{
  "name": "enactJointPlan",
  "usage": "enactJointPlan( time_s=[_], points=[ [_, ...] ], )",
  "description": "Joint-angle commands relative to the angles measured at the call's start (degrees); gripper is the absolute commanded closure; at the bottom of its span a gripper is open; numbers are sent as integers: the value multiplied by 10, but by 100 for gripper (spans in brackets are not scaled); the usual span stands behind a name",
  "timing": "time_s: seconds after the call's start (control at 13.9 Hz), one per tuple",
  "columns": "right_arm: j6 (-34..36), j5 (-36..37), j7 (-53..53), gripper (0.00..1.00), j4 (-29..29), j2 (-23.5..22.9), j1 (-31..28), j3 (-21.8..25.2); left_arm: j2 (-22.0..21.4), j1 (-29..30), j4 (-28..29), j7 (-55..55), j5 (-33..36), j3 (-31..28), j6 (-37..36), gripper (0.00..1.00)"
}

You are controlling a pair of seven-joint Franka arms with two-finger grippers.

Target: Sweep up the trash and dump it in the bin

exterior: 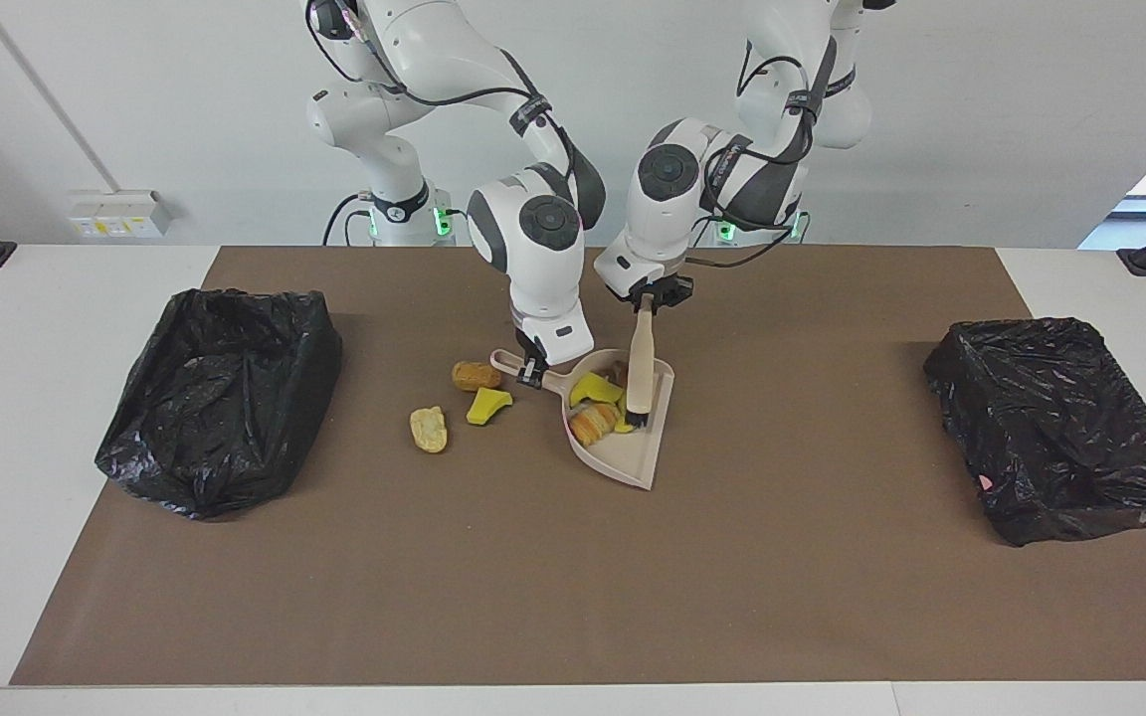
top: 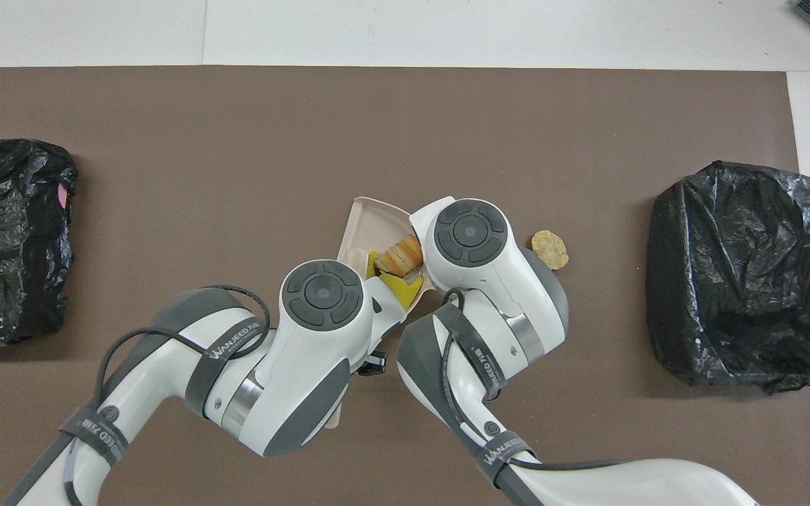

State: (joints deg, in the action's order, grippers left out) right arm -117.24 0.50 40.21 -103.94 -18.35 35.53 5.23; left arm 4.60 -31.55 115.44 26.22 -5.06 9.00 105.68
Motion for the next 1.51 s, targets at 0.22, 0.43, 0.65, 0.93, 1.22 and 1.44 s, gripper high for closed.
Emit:
enactJointPlan(
  time_s=[0.22, 0.43, 0.65, 0.93, 1.22, 1.44],
  points=[
    [3, 9, -7, 100, -7, 12, -6, -4, -46, -33, 36, 33, -34, -7, -89, 100],
    [3, 9, -7, 100, -7, 12, -6, -4, -62, -49, 50, 33, -42, -7, -122, 100],
    [3, 9, -7, 100, -8, 12, -6, -4, -74, -49, 50, 33, -55, -7, -162, 100],
    [3, 9, -7, 100, -7, 12, -6, -4, -86, -60, 51, 32, -59, -7, -188, 100],
    [2, 9, -9, 100, -7, 12, -6, -4, -108, -79, 80, 36, -60, -7, -173, 100],
    [2, 9, -9, 100, -8, 12, -6, -4, -156, -112, 163, 87, -63, -7, -69, 100]
  ],
)
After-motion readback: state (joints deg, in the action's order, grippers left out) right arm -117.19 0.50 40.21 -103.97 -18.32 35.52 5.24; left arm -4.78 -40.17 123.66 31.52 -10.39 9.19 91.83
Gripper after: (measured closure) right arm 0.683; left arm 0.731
